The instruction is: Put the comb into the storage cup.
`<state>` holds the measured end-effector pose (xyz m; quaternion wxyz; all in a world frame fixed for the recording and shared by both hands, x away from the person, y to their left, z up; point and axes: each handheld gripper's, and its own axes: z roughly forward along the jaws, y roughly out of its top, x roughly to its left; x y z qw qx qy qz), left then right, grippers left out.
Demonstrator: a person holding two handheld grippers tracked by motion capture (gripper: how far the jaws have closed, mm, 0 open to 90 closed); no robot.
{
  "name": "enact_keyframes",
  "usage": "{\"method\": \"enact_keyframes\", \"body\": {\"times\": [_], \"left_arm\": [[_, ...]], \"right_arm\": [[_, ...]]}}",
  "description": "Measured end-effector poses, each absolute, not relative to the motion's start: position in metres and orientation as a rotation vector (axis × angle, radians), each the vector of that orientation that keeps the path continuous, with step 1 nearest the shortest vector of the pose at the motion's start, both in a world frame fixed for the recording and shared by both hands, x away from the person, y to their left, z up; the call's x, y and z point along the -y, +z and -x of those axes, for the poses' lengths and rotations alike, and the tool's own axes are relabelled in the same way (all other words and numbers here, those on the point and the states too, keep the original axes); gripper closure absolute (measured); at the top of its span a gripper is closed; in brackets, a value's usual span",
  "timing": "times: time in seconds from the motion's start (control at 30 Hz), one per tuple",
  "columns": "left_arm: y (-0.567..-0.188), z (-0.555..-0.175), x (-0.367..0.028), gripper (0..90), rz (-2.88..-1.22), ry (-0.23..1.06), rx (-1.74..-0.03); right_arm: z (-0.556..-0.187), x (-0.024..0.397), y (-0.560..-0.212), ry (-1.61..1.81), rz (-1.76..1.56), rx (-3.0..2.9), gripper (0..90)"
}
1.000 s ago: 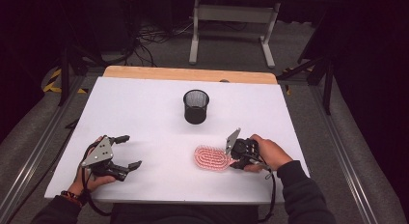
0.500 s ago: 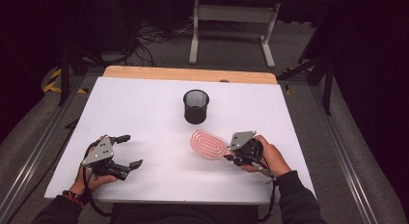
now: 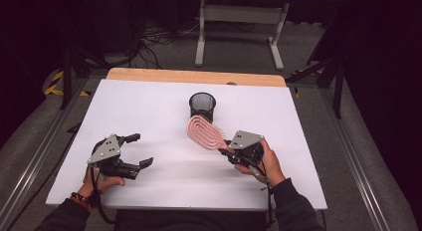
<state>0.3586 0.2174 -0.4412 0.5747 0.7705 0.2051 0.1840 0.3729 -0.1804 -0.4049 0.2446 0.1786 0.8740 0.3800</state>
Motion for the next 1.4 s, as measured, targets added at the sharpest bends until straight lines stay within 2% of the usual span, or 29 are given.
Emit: {"method": "enact_keyframes", "body": {"times": [0.23, 0.67, 1.07, 1.17, 1.27, 1.4], "left_arm": [[-0.422, -0.367, -0.195, 10.6, -1.729, 0.395, -0.453], [-0.413, -0.382, -0.142, 13.8, -1.672, 0.293, -0.403], [-0.405, -0.388, -0.114, 30.0, -1.535, 0.297, -0.497], [-0.406, -0.388, -0.113, 38.4, -1.502, 0.304, -0.537], [-0.405, -0.389, -0.113, 42.0, -1.479, 0.311, -0.556], [-0.403, -0.390, -0.113, 55.3, -1.455, 0.307, -0.554]], "right_arm": [[-0.375, 0.169, -0.406, 1.121, -0.554, -2.252, 69.5], [-0.371, 0.142, -0.411, 1.180, -0.561, -2.156, 69.5], [-0.365, 0.121, -0.419, 1.202, -0.585, -2.038, 69.5], [-0.365, 0.118, -0.423, 1.215, -0.614, -2.020, 69.5], [-0.365, 0.116, -0.424, 1.212, -0.626, -2.012, 69.5], [-0.364, 0.114, -0.426, 1.207, -0.635, -1.989, 69.5]]}}
